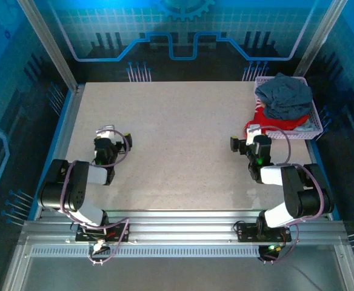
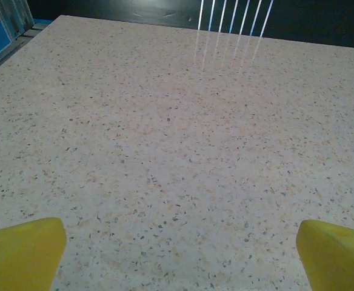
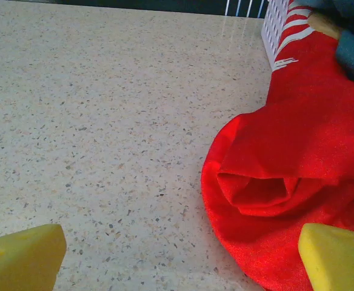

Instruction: Fold and stack the t-shirts

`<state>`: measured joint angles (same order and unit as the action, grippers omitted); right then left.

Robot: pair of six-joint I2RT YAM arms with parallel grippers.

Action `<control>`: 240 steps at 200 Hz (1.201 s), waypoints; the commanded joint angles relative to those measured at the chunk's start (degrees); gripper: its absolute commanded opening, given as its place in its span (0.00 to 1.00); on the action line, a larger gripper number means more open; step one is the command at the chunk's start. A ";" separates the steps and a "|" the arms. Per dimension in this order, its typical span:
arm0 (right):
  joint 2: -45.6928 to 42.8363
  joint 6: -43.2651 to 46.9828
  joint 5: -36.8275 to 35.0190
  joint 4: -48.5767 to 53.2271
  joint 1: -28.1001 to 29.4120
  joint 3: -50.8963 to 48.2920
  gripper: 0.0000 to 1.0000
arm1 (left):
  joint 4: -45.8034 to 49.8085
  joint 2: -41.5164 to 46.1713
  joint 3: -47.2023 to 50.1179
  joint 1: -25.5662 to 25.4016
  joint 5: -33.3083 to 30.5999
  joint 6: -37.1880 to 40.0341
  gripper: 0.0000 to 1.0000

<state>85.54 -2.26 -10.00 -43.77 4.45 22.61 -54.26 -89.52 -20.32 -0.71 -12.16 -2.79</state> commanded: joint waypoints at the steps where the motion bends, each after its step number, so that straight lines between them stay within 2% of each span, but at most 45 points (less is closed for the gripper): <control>1: 0.44 0.77 0.32 -1.07 -0.34 1.12 1.00 | -0.19 0.73 -0.61 -0.51 -0.41 1.12 0.99; 145: 0.42 0.71 0.33 -1.14 -0.38 1.09 1.00 | -0.04 0.75 -0.69 -0.52 -0.43 1.13 0.99; 154: -0.17 0.40 -2.41 -1.31 0.16 1.08 1.00 | -0.86 0.82 -0.28 -0.52 -1.22 0.94 0.99; 165: -3.61 0.08 -5.49 4.18 0.76 2.45 1.00 | 0.05 3.87 0.94 -0.81 -4.03 0.25 0.99; 171: -6.78 -0.46 -9.27 11.53 1.70 5.01 1.00 | -0.99 5.46 1.63 -1.29 -4.86 1.02 0.99; 179: -10.73 -2.42 -11.67 21.30 1.93 9.62 1.00 | 1.77 9.17 1.62 -4.60 -11.88 2.91 0.99; 188: -14.81 -6.34 -13.04 30.90 1.56 15.09 1.00 | 6.84 15.27 0.56 -7.96 -16.88 5.28 0.99; 210: -21.63 -13.85 -14.76 44.41 0.91 28.06 1.00 | 10.09 24.74 -5.04 -13.50 -21.41 7.99 0.99; 218: -21.53 -20.21 -15.29 52.14 -0.38 34.67 1.00 | 17.99 26.72 -10.61 -14.07 -24.27 2.64 0.99; 231: -19.11 -37.83 -17.81 69.65 -3.14 45.83 1.00 | 45.26 30.23 -22.77 -13.36 -23.10 -13.96 0.99; 236: -17.83 -41.18 -15.19 74.65 -4.85 48.87 1.00 | 54.88 30.87 -27.19 -13.08 -23.77 -21.82 0.99; 240: -16.73 -41.81 -11.37 76.76 -6.60 50.82 1.00 | 57.85 30.79 -29.07 -12.23 -23.35 -26.76 0.99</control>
<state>66.22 -21.12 -22.28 2.31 3.62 61.43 -30.61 -63.07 -34.13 -14.35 -29.82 -5.45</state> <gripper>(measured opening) 0.997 0.990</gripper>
